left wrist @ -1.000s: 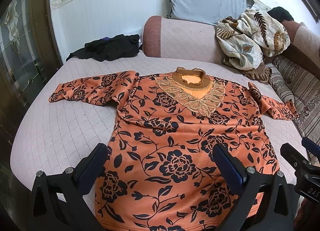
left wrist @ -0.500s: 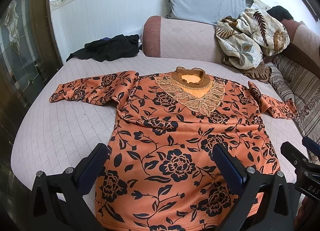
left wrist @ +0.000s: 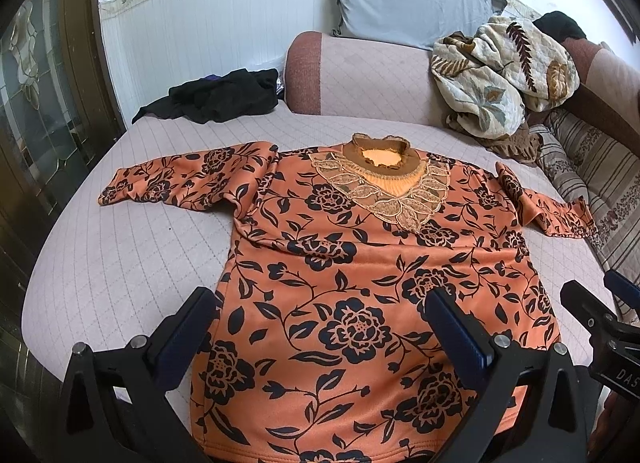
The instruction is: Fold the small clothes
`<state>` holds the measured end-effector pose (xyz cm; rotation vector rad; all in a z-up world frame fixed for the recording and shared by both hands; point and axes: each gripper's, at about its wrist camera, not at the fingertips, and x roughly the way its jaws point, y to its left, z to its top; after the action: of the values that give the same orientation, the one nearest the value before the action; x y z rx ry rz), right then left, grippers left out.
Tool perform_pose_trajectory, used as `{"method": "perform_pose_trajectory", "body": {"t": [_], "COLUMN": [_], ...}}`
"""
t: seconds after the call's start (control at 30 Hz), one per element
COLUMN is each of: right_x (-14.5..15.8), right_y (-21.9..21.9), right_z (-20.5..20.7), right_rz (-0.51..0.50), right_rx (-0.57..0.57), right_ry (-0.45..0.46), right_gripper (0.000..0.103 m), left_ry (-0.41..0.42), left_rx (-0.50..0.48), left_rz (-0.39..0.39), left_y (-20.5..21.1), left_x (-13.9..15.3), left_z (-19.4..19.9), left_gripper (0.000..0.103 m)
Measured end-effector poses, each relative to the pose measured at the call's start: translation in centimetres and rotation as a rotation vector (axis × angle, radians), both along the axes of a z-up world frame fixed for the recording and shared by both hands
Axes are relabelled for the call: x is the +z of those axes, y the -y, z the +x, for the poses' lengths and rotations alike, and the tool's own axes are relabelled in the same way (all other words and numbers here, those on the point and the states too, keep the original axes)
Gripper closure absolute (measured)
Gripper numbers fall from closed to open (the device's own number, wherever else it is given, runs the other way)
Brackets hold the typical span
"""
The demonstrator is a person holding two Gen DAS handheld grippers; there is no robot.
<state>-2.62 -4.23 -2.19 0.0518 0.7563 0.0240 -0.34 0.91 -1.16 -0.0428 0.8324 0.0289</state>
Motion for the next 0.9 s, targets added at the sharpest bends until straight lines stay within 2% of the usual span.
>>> {"method": "perform_pose_trajectory", "body": {"t": [0.53, 0.73, 0.9], "right_x": [-0.8, -1.7, -2.8], "right_y": [0.2, 1.4, 4.8], "right_z": [1.0, 1.5, 2.4], "right_rz": [0.018, 0.057, 0.15], "right_rx": [0.0, -0.014, -0.045], "right_ry": [-0.012, -0.037, -0.052], "right_gripper": [0.0, 0.0, 0.0], "left_ry": [-0.02, -0.04, -0.074], "left_rx": [0.005, 0.005, 0.026], "left_rz": [0.01, 0.014, -0.017], "left_y": [0.0, 0.2, -1.7], "left_x": [-0.8, -1.6, -2.9], "left_z": [0.9, 1.5, 2.6], "left_gripper": [0.0, 0.0, 0.0]}}
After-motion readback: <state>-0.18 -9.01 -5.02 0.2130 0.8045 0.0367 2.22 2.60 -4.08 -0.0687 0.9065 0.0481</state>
